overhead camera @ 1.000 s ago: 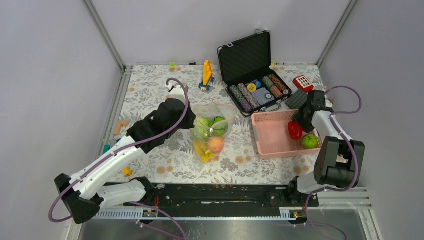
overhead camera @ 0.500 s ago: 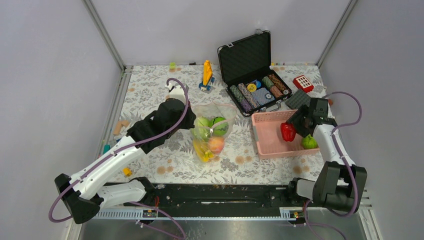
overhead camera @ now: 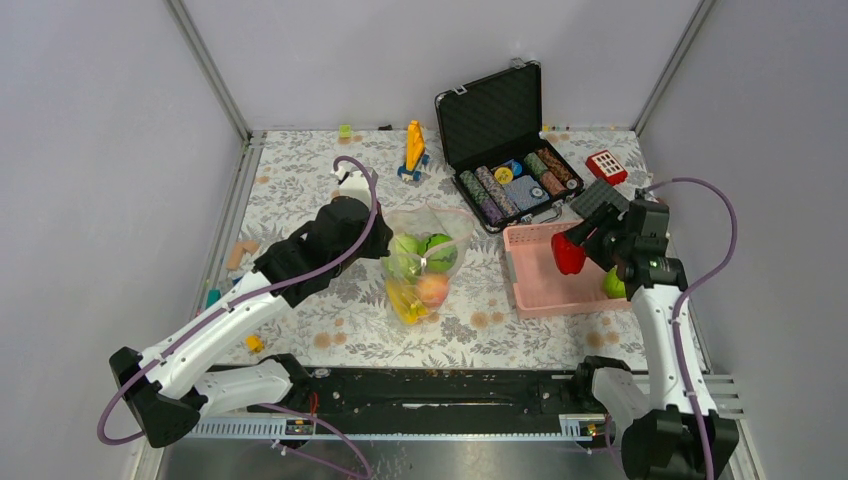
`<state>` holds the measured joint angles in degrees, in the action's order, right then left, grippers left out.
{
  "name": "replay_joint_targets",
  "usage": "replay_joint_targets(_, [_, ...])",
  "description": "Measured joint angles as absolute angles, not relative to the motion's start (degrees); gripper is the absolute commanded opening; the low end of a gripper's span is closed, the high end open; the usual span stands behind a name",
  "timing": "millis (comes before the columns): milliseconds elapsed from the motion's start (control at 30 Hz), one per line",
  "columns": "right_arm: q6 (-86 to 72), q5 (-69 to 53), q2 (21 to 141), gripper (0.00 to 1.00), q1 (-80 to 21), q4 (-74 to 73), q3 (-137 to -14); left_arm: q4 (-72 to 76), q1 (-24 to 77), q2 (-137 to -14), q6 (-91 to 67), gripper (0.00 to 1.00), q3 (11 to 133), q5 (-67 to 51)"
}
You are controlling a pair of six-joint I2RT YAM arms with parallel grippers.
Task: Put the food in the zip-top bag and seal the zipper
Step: Pick up the fake vegetable from the bin, then place the fake vegetable in the zipper food storage bag.
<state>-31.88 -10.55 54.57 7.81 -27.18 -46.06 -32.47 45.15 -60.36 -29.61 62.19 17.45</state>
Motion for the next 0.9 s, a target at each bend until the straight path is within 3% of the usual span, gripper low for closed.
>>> replay_joint_targets(267, [-31.79,-15.20,52.27,0.30,1.83,-28.03,-53.84,-32.42,45.15,-60.36,-29.74,0.00,62.19,16.69])
replay_joint_targets(567, [-31.66,-23.73,53.34,0.29,-15.99,-22.41,-64.62,-32.42,45.15,-60.36,-30.02,0.00,62.19,16.64])
replay_joint_targets(900, [-30.92,-28.51,64.12,0.29,-31.03,-15.49,-72.12,-32.42,45.15,-60.36,-30.04,0.00,62.19,16.27])
